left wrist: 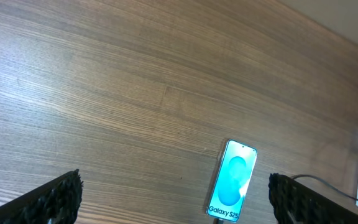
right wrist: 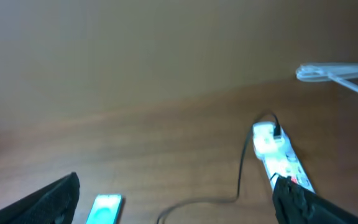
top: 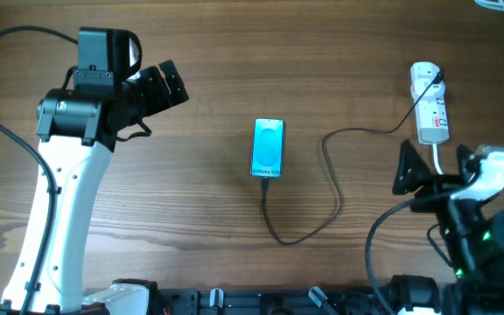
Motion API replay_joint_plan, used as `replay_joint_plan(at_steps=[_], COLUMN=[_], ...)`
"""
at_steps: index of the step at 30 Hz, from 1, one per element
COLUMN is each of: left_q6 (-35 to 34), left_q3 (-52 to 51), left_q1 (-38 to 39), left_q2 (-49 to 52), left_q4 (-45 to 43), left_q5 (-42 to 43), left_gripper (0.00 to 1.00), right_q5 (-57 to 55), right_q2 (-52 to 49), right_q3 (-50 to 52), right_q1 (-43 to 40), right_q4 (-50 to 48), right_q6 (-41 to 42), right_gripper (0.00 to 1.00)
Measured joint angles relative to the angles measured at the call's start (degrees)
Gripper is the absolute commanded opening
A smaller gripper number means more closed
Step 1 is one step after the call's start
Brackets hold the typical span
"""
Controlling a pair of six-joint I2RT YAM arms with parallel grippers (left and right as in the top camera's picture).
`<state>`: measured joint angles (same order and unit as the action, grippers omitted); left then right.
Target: Plug charger to phone and switch on socket
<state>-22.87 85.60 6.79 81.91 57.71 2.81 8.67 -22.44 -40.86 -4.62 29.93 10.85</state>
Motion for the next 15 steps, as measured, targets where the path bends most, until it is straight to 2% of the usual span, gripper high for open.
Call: replay_joint_plan(at_steps=[8, 15], left_q6=[0.0, 0.0], left_q3=[0.0, 0.0], left_q1=[0.0, 0.0], left_q2=[0.0, 0.0], left_q4=[0.0, 0.0], left_q5=[0.0, 0.0], left_gripper=[1.0, 1.0], right_q5=[3.5, 5.3], right_q2=[12.4, 16.5], right_q3=[14.5, 23.7], right_q1=[0.0, 0.0], right_q4=[-13.2, -22.5], right_q6=[-5.5, -8.1], right_gripper=[1.0, 1.0])
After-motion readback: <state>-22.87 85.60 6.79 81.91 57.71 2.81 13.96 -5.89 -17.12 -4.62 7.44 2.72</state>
